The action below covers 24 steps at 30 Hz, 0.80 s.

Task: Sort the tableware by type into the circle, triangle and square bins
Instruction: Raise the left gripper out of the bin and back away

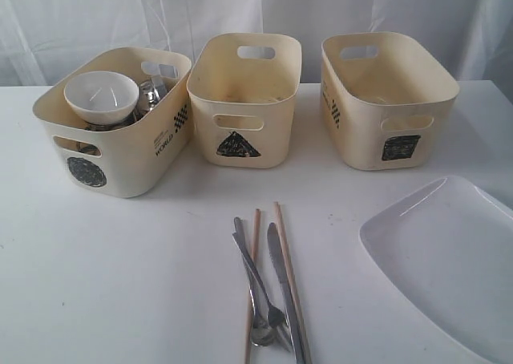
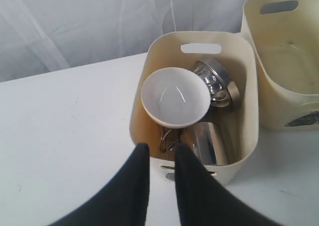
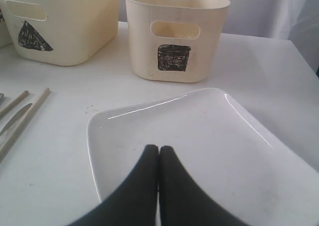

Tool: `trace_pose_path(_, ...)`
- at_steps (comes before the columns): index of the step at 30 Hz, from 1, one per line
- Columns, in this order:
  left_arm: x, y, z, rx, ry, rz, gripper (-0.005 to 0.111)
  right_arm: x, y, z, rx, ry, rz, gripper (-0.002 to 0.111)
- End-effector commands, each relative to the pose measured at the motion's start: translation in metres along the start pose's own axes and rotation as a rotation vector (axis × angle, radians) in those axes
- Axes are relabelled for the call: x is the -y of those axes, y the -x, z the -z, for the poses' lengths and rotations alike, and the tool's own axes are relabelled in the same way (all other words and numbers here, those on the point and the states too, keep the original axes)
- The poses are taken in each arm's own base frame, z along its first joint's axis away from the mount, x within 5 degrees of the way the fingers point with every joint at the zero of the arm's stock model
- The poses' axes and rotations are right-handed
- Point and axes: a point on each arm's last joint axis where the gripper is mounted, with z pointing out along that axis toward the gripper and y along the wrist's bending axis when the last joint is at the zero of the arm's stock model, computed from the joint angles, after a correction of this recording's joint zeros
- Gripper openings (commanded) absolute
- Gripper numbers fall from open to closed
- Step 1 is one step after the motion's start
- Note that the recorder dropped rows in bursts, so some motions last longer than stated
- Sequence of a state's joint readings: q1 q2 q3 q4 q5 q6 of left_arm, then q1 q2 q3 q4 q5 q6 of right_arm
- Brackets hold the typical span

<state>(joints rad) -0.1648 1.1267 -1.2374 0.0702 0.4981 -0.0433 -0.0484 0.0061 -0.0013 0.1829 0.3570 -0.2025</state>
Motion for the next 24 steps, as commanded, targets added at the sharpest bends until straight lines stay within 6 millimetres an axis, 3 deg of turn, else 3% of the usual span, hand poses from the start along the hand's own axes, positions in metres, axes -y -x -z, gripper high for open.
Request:
trace_pose_path(1, 0.004, -0.024, 0.042, 0.083, -0.015, 0.043, 0.025, 0.000, 0.000, 0.000, 0.011, 0.002, 0.002, 0.000)
trace_pose_path(10, 0.015, -0.107, 0.094, 0.154, -0.029, 0.059, 0.025, 0.000, 0.000, 0.000, 0.011, 0.002, 0.002, 0.000)
trace_pose_path(18, 0.028, -0.182, 0.111, 0.150, -0.081, 0.101, 0.026, 0.000, 0.000, 0.000, 0.011, 0.002, 0.002, 0.000)
trace_pose_path(24, 0.039, -0.216, 0.117, 0.161, -0.174, 0.168, 0.026, 0.000, 0.000, 0.000, 0.011, 0.002, 0.002, 0.000)
